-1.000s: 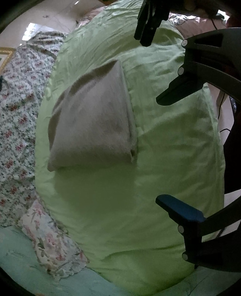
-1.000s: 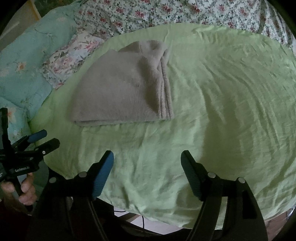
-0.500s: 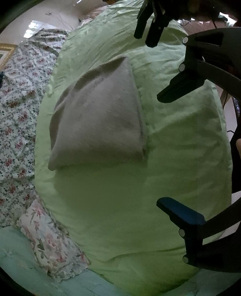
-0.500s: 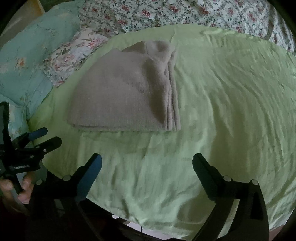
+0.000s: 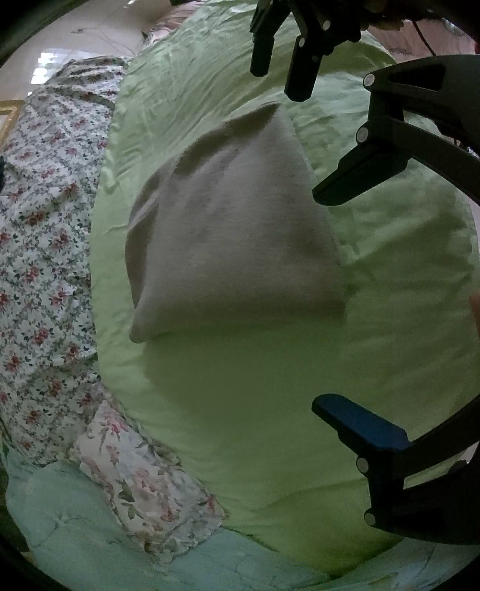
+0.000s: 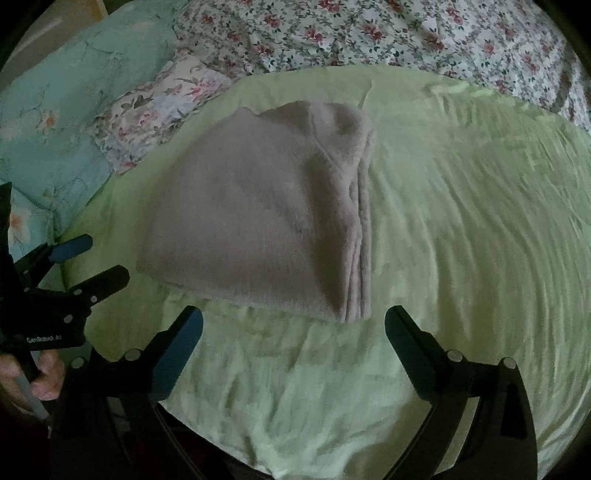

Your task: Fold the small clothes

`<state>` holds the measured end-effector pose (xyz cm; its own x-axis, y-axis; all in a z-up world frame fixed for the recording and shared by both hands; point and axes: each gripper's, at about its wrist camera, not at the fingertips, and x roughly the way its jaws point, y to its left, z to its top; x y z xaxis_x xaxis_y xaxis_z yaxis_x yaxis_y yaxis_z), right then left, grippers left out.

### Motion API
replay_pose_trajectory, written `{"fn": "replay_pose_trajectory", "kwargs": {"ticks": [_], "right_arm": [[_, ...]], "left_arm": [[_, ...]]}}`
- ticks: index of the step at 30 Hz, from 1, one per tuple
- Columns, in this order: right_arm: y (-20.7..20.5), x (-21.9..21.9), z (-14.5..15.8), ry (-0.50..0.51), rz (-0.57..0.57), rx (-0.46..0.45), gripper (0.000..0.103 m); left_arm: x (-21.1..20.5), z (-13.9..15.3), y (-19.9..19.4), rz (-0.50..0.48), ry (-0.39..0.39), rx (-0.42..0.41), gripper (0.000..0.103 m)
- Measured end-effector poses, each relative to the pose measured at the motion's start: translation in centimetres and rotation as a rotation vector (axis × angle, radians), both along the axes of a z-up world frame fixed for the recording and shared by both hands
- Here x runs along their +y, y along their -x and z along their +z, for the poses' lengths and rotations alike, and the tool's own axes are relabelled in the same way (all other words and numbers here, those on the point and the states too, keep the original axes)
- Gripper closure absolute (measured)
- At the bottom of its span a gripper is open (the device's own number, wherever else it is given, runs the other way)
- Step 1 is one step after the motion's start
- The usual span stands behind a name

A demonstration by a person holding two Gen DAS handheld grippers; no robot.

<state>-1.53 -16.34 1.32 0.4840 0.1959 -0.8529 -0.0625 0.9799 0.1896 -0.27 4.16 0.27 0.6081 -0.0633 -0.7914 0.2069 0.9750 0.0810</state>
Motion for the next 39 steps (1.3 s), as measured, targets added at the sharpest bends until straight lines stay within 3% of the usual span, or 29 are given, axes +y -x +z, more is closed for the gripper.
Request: {"fn": "replay_pose_trajectory", "kwargs": {"ticks": [16,39], "right_arm": [[-3.8,-0.5,0.6,-0.003,-0.003,-0.003,0.003],[-5.9,-0.3,0.5,-0.021,-0.010,0.004,0.003]], "left_arm": [[-0.5,0.2,-3.5,0.044,-0.033,-0.001,0.001],[-1.2,0.5,-4.3,0.062,-0.026,-0.008,0.001]]}}
